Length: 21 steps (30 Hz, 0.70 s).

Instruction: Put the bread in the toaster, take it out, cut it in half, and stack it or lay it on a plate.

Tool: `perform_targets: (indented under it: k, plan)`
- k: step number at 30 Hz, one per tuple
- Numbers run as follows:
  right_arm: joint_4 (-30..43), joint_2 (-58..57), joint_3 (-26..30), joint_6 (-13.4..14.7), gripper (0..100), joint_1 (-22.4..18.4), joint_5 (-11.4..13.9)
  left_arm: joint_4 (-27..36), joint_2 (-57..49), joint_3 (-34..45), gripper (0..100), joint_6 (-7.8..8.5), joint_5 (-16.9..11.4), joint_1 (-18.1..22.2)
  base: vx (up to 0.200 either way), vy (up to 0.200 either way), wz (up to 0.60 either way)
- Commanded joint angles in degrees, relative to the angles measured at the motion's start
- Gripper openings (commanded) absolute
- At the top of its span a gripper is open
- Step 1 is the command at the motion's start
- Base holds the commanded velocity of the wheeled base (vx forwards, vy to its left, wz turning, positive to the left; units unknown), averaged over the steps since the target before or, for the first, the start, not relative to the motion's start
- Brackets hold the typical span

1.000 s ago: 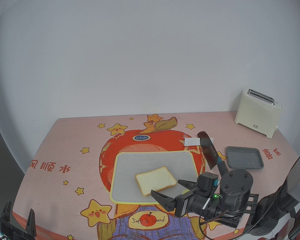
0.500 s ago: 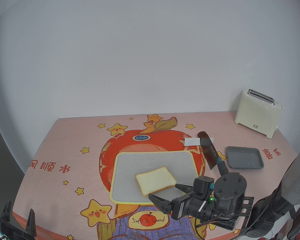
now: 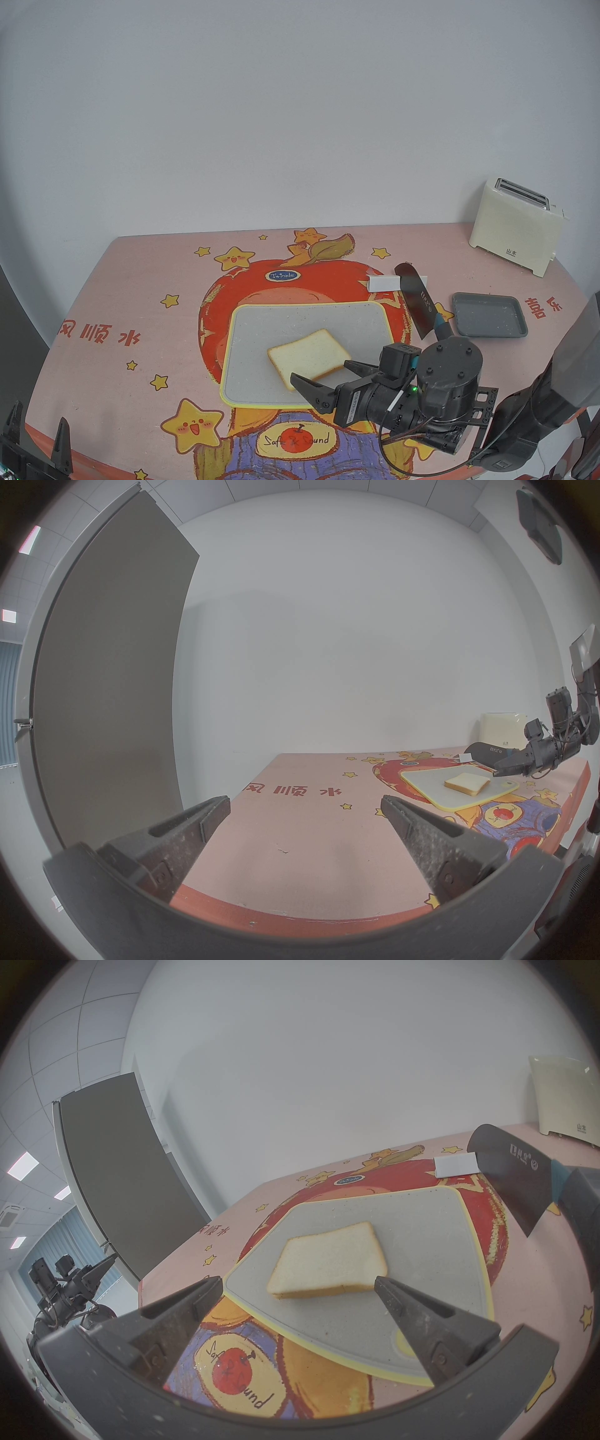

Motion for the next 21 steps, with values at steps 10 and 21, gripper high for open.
perform_targets:
  k: [10, 21]
  plan:
    - [-0.1, 1.7, -1.3, 0.0, 100, -2.0, -0.1, 0.0, -0.9, 1.0, 100, -0.01, 0.0, 0.0, 0.000, 0.000, 0.00]
    - [-0.3, 1.6, -2.8, 0.0, 100, -3.0, -0.1, 0.0, -0.9, 1.0, 100, 0.08, 0.0, 0.0, 0.000, 0.000, 0.00]
